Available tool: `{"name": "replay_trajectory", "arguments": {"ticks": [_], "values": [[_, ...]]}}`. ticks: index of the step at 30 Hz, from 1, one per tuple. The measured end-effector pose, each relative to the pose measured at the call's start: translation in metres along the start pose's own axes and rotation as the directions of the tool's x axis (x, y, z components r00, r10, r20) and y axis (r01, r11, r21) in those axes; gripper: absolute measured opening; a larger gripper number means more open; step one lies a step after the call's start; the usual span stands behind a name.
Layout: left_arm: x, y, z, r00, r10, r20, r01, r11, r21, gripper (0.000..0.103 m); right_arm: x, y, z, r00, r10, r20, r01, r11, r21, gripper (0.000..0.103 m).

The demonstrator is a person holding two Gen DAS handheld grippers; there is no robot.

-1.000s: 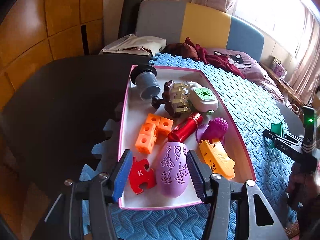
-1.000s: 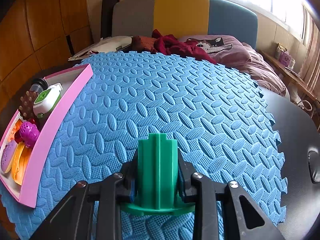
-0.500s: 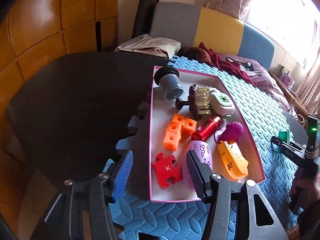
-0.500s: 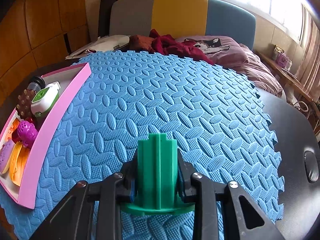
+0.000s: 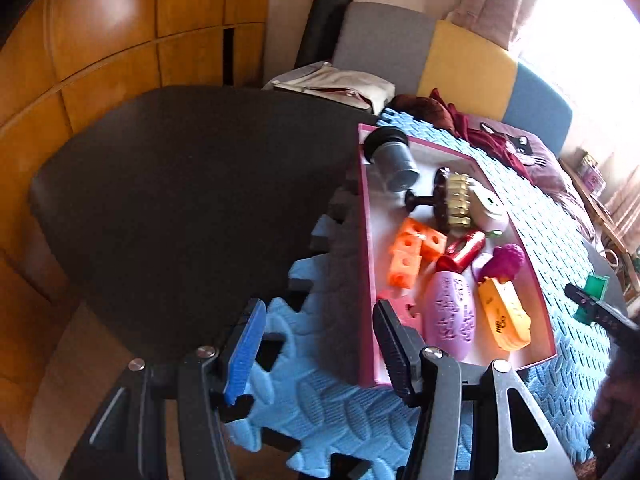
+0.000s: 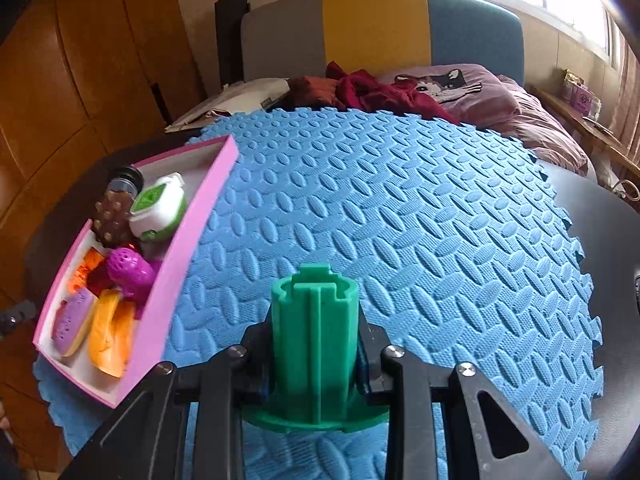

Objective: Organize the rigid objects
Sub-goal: 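Carry the green plunger toy over the tray with the right gripper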

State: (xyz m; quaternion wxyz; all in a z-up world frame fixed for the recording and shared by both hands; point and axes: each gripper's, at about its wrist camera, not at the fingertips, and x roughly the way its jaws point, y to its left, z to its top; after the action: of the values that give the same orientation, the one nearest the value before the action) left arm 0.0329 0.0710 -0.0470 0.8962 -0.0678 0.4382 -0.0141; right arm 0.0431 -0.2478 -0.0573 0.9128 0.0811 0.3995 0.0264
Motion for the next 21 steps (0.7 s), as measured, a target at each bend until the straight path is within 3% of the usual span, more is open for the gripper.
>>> {"name": "replay_trajectory", "arguments": {"ticks": [5, 9, 13, 17, 20, 21], "values": [[0.002, 0.01, -0.001, 1.0, 0.008, -0.006, -0.008, 1.0, -0.03, 0.057, -0.016, 0.056, 0.015, 0.987, 0.158, 0.031, -0.155, 0.984, -0.082, 0.029], [0.001, 0.011, -0.001, 1.0, 0.0, -0.001, 0.0, 1.0, -0.031, 0.057, -0.011, 0.11, 0.018, 0.961, 0.275, -0.024, -0.275, 0.946, -0.172, 0.029], [-0.001, 0.012, -0.001, 1.0, -0.005, -0.001, 0.005, 0.999, -0.032, 0.057, 0.012, 0.151, 0.018, 0.951, 0.295, -0.096, -0.31, 0.921, -0.237, 0.029], [0.0, 0.013, -0.001, 1.0, -0.008, -0.007, 0.008, 0.999, -0.032, 0.057, 0.051, 0.167, 0.016, 0.93, 0.286, -0.23, -0.339, 0.91, -0.24, 0.029], [0.0, 0.013, -0.001, 1.0, -0.009, -0.008, 0.009, 0.999, -0.032, 0.057, 0.064, 0.169, 0.02, 0.917, 0.304, -0.257, -0.361, 0.908, -0.213, 0.029], [0.001, 0.013, -0.001, 1.0, -0.009, -0.009, 0.009, 0.999, -0.031, 0.057, 0.067, 0.169, 0.024, 0.924, 0.288, -0.25, -0.343, 0.915, -0.213, 0.029]]}}
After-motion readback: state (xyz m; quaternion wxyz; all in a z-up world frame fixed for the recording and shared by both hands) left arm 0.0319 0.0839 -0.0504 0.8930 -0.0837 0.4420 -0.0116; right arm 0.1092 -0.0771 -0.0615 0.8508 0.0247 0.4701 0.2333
